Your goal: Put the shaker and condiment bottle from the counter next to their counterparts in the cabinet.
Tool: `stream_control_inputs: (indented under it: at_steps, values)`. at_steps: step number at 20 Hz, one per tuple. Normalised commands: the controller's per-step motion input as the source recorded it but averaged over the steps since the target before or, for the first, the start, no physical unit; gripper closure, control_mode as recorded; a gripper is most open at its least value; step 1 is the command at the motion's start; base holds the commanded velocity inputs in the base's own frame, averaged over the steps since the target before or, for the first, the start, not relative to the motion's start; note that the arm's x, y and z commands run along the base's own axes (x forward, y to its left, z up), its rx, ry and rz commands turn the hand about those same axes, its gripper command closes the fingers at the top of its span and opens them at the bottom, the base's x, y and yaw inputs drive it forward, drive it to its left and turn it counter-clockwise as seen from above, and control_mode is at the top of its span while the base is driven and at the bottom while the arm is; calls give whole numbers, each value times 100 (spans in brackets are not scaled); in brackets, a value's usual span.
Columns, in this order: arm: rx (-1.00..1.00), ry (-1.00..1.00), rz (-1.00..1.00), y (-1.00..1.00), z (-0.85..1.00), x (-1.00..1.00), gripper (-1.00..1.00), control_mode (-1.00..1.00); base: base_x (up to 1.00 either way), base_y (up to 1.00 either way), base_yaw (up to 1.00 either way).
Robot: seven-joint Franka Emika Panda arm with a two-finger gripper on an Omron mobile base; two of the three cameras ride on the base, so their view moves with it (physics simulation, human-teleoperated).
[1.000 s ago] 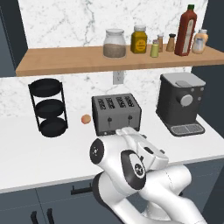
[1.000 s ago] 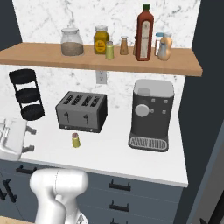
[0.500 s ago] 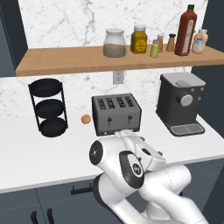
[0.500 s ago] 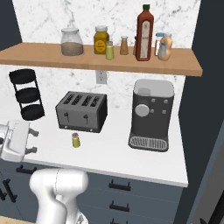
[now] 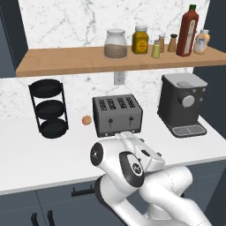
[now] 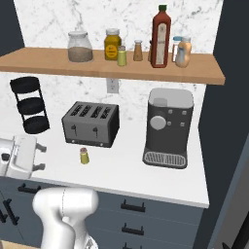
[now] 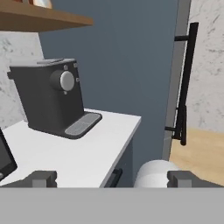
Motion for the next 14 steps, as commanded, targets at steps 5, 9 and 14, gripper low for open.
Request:
stream_control_inputs:
  at_steps: [5,9,14]
  values:
    - [0,0,0,0,-8,9,-100,-100,0,0,0]
    - [0,0,0,0,-8,6,-100,-100,0,0,0]
    - [0,0,0,-4,-8,17,-100,-100,0,0,0]
